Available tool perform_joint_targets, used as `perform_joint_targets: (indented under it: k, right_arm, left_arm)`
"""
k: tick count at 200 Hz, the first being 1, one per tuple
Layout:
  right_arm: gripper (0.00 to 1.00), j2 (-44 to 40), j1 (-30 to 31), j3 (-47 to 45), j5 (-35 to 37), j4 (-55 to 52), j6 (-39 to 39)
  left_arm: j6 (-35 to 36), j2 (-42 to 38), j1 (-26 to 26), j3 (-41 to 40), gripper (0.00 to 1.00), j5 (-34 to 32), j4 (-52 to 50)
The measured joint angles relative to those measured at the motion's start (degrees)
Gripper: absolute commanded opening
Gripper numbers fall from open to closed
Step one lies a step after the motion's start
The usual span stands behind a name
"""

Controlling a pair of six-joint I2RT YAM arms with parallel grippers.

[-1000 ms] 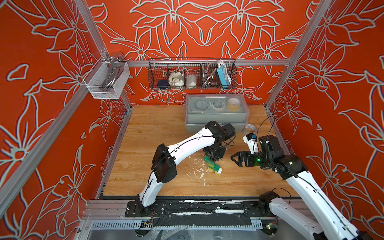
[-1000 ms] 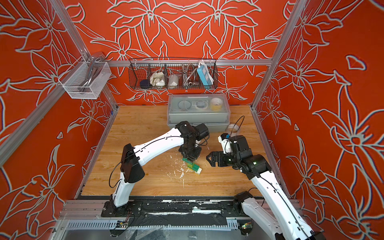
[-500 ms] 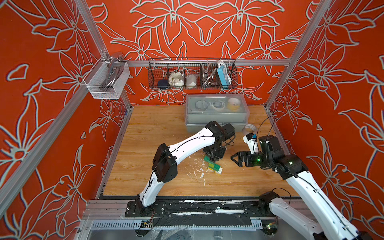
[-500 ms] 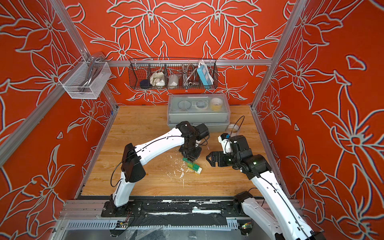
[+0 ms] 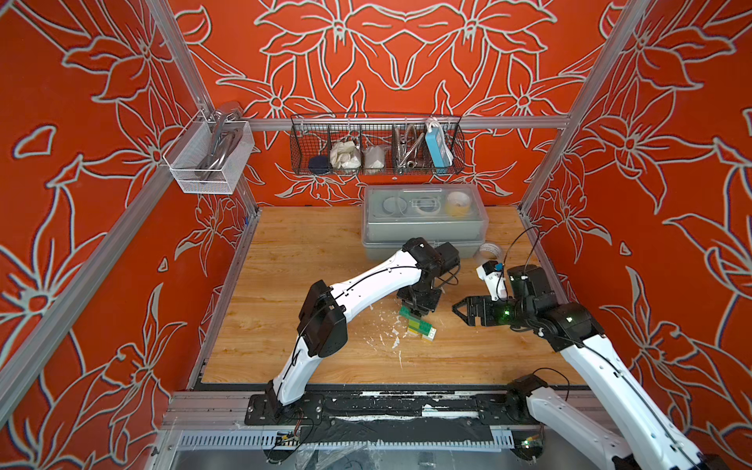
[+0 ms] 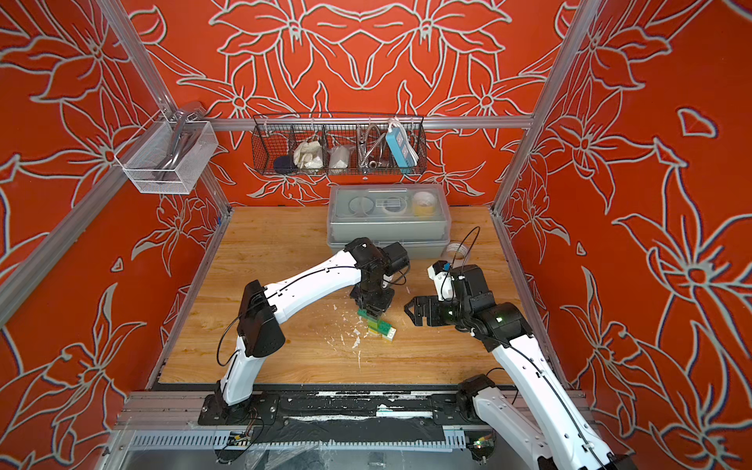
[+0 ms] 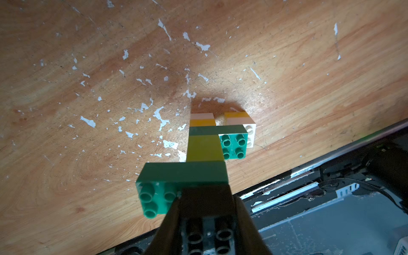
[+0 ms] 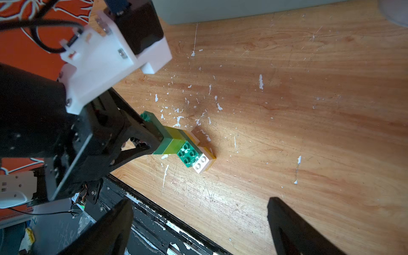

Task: Assemble a giraffe with lego
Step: Assemble the lego brick with the lego brick.

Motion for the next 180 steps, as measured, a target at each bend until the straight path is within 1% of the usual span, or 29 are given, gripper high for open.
perform_joint_targets:
  k: [45,118,132,146,163,180]
  right_arm:
    - [1.0,-0.26,-0.24,-0.28,-0.44,-0.02,-0.02]
    - [1.0,-0.26,-0.57,-0.42,-1.42,0.04,-0.31]
    - [1.0,-0.28,-0.57,-0.59,-1.49,0.04,-0.31]
    - [1.0,-0.28,-0.59,-0.63,-1.51,0.09,-0.31]
    - [1.0,-0.26,-0.59,-0.63,-1.6,0.15,-0.31]
    - [1.0,-0.2,-0.59,-0.63,-1.9,0.42,-0.28]
  left_arm:
    - [-0.07,-1.27,-0.02,-2.78,0.23,0.09,2.4]
    - [-0.5,-4.5,-0.02,-8.24,0.24,0.55,7.37]
    - [-0.52,-4.76,-0.02,-8.55,0.26,0.55,7.67]
    - [-0.5,-4.76,-0.02,-8.39,0.32,0.55,7.67]
    - [-0.52,-4.44,-0.02,-7.72,0.36,0.44,7.52]
    - [-0.57,-3.87,0.11,-6.82,0.39,0.0,7.56]
